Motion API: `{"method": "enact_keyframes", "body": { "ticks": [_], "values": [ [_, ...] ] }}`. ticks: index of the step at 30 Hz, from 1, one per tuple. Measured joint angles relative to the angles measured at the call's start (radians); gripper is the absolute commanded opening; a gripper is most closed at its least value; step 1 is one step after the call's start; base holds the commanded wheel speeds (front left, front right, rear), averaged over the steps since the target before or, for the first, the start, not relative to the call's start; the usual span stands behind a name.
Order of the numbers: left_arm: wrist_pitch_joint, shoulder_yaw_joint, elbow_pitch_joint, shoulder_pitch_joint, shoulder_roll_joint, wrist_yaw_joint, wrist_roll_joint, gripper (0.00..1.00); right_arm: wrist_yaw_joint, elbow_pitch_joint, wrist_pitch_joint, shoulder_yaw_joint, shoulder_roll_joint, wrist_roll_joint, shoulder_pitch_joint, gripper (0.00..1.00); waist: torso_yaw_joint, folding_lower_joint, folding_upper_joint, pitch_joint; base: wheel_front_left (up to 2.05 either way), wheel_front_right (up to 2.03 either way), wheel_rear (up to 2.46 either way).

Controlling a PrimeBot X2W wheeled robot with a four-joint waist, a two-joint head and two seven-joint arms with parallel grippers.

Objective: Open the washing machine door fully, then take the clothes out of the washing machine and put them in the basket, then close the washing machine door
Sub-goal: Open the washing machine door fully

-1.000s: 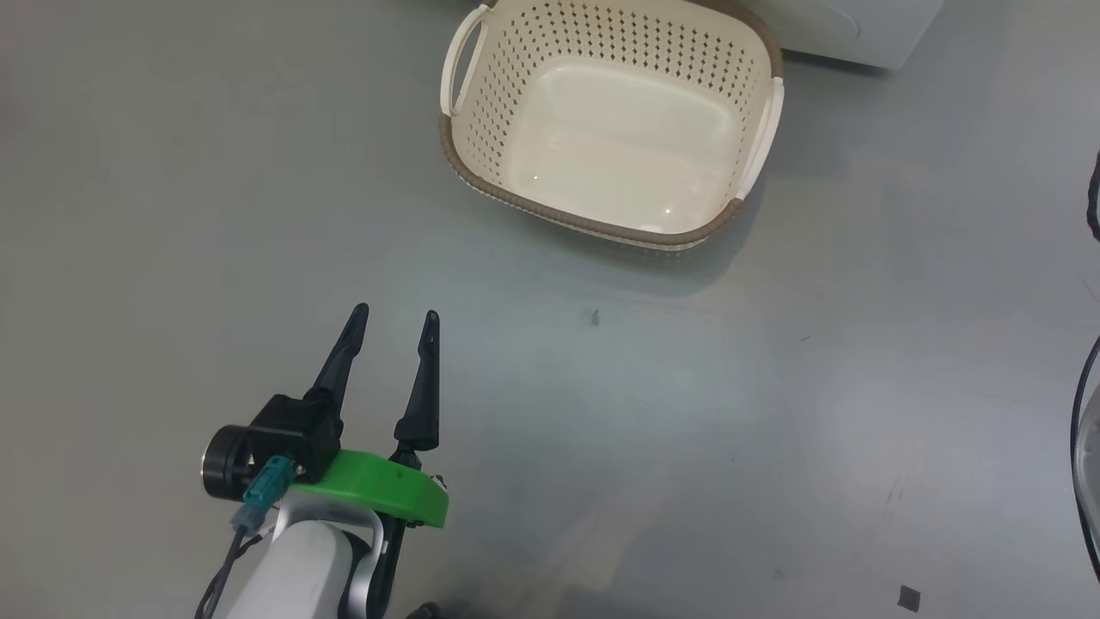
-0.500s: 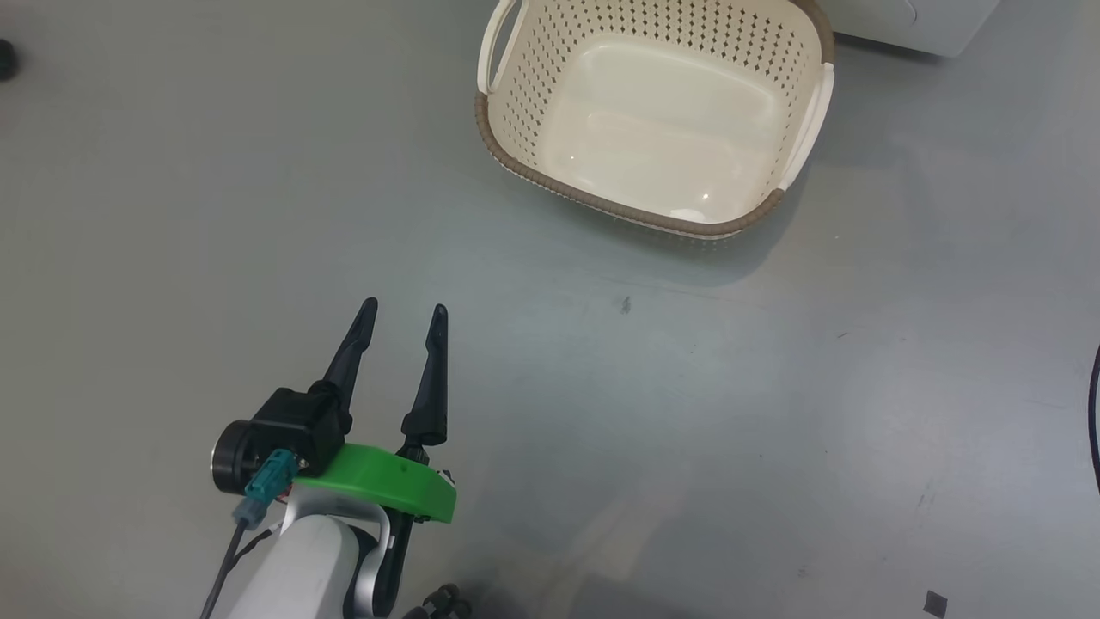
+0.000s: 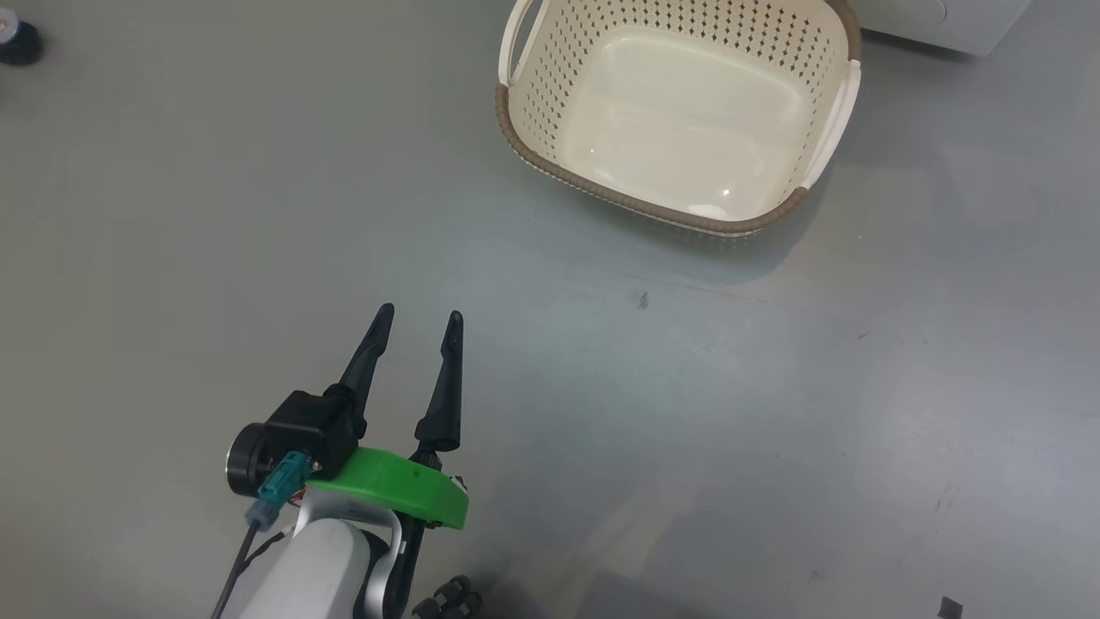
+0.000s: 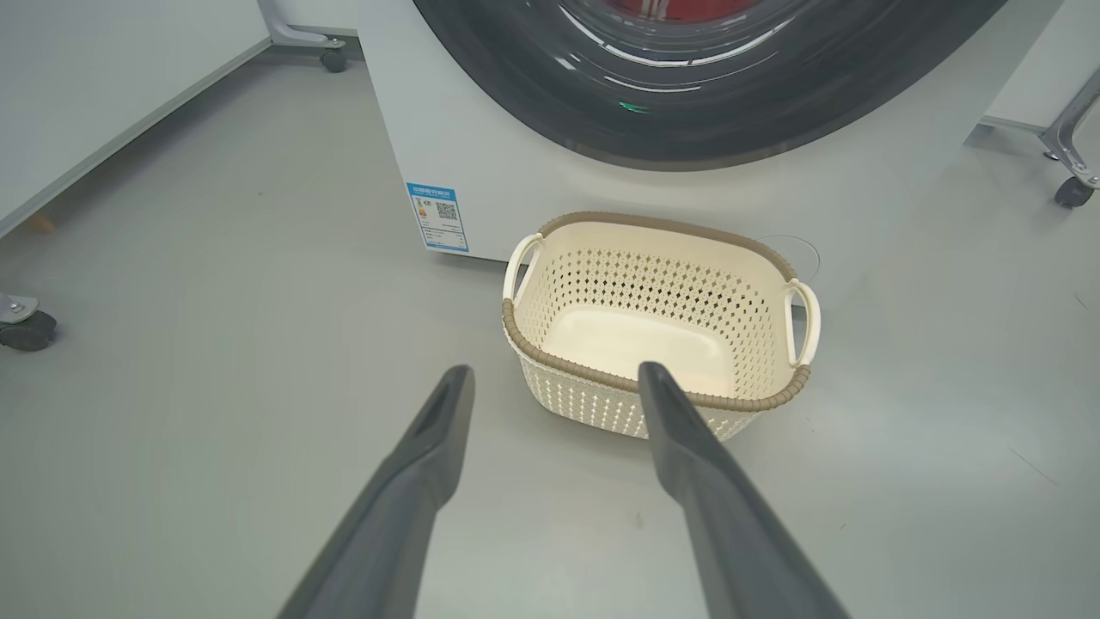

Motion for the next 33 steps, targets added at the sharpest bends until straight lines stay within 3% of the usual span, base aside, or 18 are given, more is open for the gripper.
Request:
{"method": "enact_keyframes", "body": {
  "ticks": [14, 25, 33],
  "values": [
    [0.0, 0.002, 0.0, -0.003, -0.001, 0.003, -0.001, 1.0, 0.0, 0.11, 0.1, 0.028, -0.044, -0.017, -0.059, 0.0, 0.016, 0.0, 0.0, 0.006, 0.0, 0.0, 0.0],
    [0.0, -0.002, 0.0, -0.003, -0.001, 0.003, -0.001, 1.0, -0.007, 0.156, 0.145, -0.036, -0.035, 0.054, -0.107, 0.0, 0.018, 0.0, 0.0, 0.007, 0.0, 0.0, 0.0],
    [0.0, -0.002, 0.0, -0.004, -0.001, 0.006, -0.001, 1.0, -0.007, 0.202, 0.192, -0.005, -0.041, 0.041, -0.114, 0.0, 0.02, 0.0, 0.0, 0.006, 0.0, 0.0, 0.0]
  ]
}}
